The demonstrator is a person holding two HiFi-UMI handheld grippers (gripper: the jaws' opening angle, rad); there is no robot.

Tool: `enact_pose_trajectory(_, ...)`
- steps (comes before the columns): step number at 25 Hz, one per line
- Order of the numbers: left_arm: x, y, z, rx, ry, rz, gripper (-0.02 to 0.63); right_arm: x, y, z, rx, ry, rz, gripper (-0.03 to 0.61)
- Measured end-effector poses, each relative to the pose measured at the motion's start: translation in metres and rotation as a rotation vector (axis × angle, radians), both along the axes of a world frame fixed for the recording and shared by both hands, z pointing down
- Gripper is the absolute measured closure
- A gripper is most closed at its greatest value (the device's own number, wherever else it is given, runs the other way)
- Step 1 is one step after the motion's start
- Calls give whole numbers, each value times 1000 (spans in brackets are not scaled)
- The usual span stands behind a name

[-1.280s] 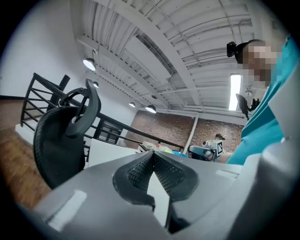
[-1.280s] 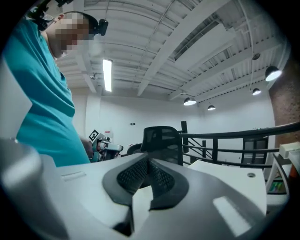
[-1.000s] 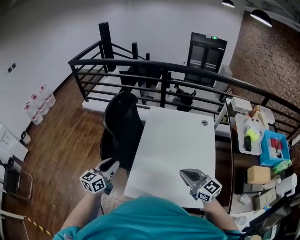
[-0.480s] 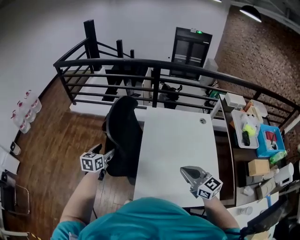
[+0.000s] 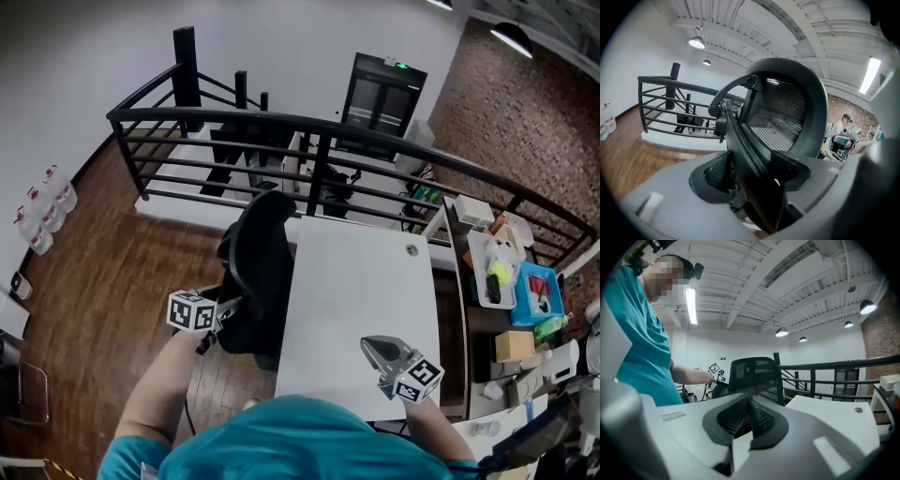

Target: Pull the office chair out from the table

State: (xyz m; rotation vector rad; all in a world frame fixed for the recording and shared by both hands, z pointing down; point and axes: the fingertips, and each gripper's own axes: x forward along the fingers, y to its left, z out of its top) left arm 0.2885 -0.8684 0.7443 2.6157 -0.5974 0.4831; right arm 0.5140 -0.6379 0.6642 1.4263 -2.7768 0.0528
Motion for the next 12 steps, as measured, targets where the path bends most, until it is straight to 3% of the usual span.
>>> enact_pose_trajectory(7, -7, -11, -2, 8, -54, -5, 375, -6, -16, -3, -10, 4, -15, 580)
enact_pose_trajectory(12, -15, -17, -4, -10, -46, -2, 387, -12, -25, -5, -16, 14, -31, 580)
